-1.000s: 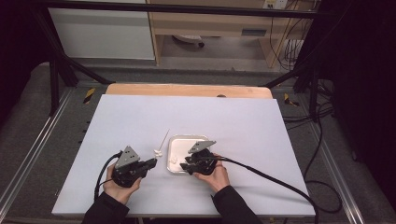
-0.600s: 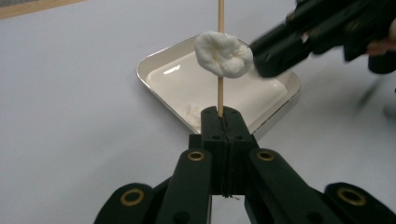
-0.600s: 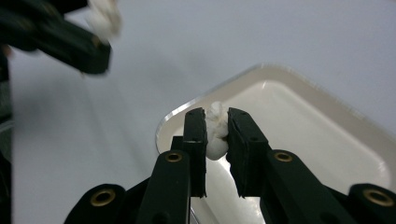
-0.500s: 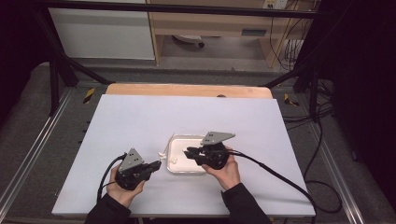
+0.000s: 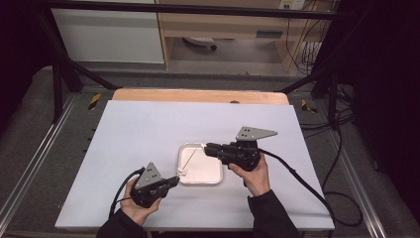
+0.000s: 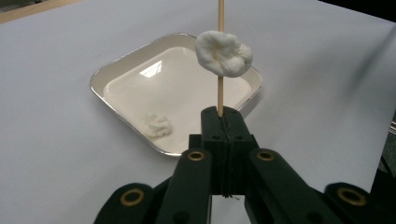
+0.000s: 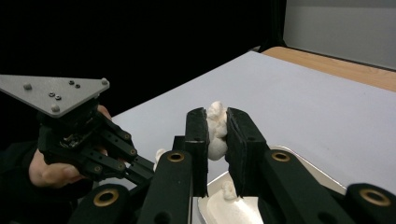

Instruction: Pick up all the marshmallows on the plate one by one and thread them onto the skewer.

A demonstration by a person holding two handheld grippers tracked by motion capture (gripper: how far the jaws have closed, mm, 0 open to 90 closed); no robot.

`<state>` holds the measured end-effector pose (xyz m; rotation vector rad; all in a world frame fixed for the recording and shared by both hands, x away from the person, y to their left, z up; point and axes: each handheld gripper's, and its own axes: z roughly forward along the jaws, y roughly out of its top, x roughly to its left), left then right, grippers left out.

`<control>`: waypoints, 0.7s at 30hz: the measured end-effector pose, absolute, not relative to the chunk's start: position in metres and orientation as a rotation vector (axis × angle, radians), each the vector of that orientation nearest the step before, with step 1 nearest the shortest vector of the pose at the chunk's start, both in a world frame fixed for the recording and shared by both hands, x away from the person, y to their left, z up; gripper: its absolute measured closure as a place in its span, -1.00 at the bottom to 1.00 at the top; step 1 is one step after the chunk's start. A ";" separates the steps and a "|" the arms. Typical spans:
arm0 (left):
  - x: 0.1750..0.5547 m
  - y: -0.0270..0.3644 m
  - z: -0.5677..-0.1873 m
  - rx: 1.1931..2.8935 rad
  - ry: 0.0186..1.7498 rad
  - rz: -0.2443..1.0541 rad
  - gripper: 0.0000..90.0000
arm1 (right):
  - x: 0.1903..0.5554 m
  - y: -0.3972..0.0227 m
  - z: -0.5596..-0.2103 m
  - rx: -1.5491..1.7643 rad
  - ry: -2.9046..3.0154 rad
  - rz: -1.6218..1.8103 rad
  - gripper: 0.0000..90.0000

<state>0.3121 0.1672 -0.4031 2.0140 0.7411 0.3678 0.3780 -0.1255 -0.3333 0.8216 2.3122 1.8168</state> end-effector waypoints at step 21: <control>0.304 0.158 -0.403 2.045 0.647 0.421 0.99 | 0.381 -0.122 -0.339 0.856 2.391 1.883 0.81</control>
